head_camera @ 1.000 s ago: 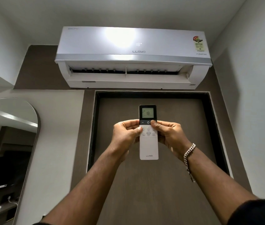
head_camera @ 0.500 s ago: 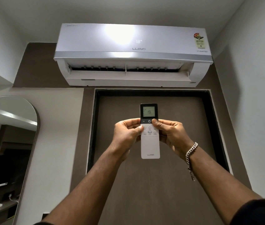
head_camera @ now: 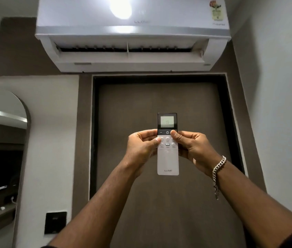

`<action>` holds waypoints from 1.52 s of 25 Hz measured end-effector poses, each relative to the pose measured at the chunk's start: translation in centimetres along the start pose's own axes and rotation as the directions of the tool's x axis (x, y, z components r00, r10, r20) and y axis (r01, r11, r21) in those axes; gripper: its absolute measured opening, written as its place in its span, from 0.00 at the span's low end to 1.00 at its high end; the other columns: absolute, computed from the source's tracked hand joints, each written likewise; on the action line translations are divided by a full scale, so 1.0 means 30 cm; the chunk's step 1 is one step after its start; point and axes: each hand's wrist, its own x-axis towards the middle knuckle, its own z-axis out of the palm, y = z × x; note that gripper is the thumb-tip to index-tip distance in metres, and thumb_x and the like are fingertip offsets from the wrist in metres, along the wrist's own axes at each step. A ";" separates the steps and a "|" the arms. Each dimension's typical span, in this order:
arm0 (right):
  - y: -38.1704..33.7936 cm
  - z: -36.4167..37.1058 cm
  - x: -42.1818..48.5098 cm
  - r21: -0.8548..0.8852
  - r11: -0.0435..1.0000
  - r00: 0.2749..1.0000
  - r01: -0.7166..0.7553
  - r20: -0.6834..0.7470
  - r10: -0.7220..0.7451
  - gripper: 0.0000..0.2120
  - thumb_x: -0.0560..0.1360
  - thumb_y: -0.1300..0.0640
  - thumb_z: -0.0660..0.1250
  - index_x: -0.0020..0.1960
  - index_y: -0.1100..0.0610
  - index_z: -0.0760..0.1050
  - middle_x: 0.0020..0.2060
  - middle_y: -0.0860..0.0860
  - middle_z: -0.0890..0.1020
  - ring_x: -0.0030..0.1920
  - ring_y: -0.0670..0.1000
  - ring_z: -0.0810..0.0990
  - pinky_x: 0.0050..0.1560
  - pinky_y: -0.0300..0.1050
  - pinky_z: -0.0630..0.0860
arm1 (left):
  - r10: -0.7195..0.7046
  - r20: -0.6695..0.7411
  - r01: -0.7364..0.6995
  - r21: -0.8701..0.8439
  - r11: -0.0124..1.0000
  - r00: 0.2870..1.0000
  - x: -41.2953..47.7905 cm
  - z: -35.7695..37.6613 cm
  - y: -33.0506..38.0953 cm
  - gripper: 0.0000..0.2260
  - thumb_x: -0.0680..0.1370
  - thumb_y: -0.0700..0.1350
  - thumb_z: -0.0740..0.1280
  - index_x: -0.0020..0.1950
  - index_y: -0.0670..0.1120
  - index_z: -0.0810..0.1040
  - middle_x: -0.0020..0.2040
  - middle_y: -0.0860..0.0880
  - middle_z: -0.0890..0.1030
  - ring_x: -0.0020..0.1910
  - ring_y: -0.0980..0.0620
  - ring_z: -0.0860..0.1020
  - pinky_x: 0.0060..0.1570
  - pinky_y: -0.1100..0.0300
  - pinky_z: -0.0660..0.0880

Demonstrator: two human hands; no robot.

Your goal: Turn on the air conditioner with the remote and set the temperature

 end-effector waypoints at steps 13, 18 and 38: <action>0.783 -0.566 -1.055 0.322 0.685 0.452 -0.654 -0.559 0.695 0.10 0.74 0.61 0.69 0.54 0.63 0.81 0.51 0.58 0.86 0.54 0.55 0.84 0.62 0.58 0.77 | -0.654 0.500 0.688 0.149 0.711 0.568 -0.640 0.641 -1.063 0.11 0.74 0.32 0.66 0.53 0.41 0.81 0.43 0.49 0.87 0.43 0.51 0.85 0.37 0.61 0.80; 1.014 -0.769 -1.617 0.508 0.533 0.048 -0.677 -0.692 0.720 0.14 0.75 0.62 0.68 0.59 0.65 0.78 0.56 0.60 0.84 0.50 0.54 0.85 0.50 0.48 0.82 | -0.760 0.590 0.784 0.324 0.530 0.271 -1.138 1.005 -1.445 0.10 0.74 0.34 0.67 0.48 0.45 0.84 0.47 0.44 0.87 0.45 0.46 0.85 0.44 0.53 0.81; 1.623 -0.852 -2.808 0.497 -0.245 -0.554 -0.832 -0.772 0.313 0.14 0.68 0.48 0.71 0.30 0.56 0.79 0.26 0.46 0.81 0.34 0.50 0.83 0.36 0.41 0.78 | -0.818 0.556 0.313 0.759 0.571 0.146 -2.380 1.366 -1.985 0.10 0.71 0.33 0.64 0.45 0.42 0.83 0.47 0.43 0.86 0.47 0.45 0.82 0.43 0.70 0.68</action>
